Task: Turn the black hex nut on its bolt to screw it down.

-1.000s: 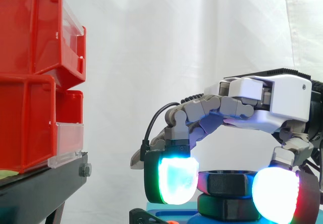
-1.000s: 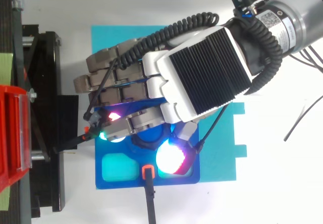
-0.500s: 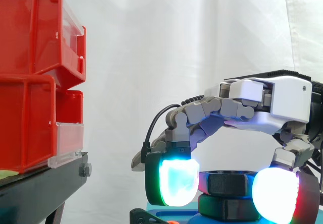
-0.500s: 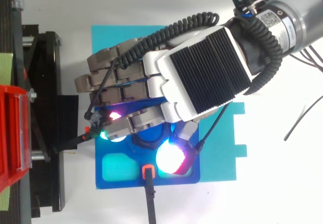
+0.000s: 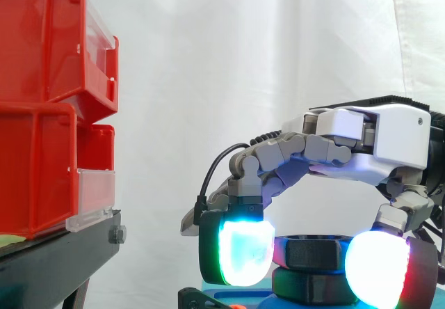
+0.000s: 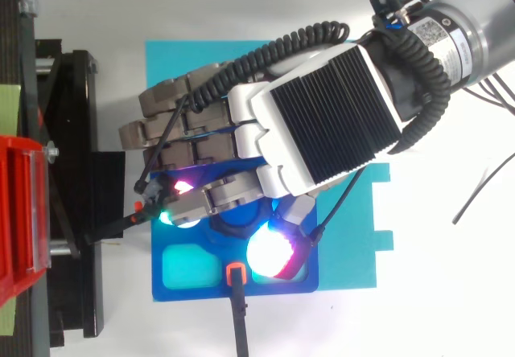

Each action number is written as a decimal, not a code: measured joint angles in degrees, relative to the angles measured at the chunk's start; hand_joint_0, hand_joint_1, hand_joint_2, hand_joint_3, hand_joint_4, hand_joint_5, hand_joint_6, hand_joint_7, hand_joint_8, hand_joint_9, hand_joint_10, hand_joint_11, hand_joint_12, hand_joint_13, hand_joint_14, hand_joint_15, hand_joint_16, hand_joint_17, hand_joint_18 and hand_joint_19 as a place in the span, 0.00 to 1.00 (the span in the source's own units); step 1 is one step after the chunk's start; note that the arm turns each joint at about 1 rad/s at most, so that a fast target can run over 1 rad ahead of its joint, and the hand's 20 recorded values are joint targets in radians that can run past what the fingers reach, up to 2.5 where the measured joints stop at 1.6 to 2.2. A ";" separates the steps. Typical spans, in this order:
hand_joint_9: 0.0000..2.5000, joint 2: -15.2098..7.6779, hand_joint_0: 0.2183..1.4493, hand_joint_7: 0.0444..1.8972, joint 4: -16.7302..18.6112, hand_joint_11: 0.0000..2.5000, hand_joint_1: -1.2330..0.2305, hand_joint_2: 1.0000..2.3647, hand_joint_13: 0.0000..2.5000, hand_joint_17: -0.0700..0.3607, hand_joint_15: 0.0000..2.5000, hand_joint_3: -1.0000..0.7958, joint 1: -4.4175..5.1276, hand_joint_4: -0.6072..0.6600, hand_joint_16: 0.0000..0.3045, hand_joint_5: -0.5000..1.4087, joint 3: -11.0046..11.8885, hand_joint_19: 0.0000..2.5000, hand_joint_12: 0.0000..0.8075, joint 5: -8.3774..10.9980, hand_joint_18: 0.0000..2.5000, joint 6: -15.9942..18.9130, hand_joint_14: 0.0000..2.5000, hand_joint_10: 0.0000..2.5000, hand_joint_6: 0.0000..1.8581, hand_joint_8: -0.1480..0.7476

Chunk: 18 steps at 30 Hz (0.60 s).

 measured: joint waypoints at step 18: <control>0.32 0.00 0.18 0.59 0.28 0.12 0.50 0.00 0.26 0.47 0.05 0.28 -0.01 0.74 0.19 0.18 0.00 0.14 0.43 -0.12 0.26 0.06 0.00 0.00 0.27 0.49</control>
